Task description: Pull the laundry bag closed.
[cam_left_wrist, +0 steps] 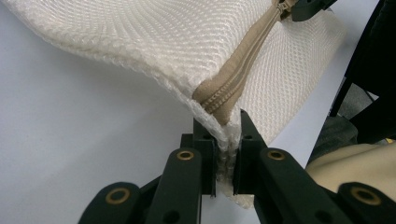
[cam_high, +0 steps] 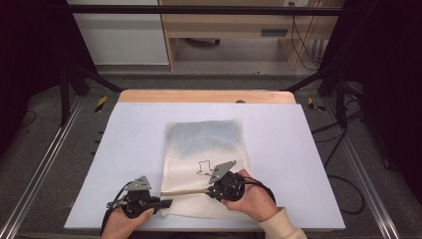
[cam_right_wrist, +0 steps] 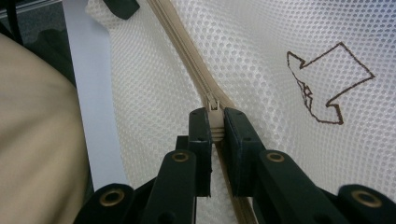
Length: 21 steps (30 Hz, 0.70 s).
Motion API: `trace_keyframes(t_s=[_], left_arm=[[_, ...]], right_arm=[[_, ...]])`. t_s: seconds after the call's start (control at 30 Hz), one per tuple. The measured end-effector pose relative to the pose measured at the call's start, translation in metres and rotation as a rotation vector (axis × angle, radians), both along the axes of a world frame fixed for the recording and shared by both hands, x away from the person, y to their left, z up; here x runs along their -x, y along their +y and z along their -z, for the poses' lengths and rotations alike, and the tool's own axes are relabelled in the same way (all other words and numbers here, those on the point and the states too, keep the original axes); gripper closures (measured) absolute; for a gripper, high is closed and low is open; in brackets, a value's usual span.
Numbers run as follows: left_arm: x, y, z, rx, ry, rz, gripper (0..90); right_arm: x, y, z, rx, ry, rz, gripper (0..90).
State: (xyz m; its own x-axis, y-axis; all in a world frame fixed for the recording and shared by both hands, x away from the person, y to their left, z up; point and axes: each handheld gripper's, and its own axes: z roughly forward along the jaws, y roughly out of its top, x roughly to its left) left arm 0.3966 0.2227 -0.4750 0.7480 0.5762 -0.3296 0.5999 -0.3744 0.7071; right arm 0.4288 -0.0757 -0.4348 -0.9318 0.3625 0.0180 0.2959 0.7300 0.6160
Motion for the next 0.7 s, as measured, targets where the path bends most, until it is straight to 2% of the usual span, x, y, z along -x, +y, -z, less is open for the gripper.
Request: trace_keyframes(t_s=[0.7], left_arm=[[0.000, 0.001, 0.000, -0.002, 0.001, -0.001, 82.4]], right_arm=[[0.003, -0.017, 0.002, -0.008, 0.009, 0.040, 82.1]])
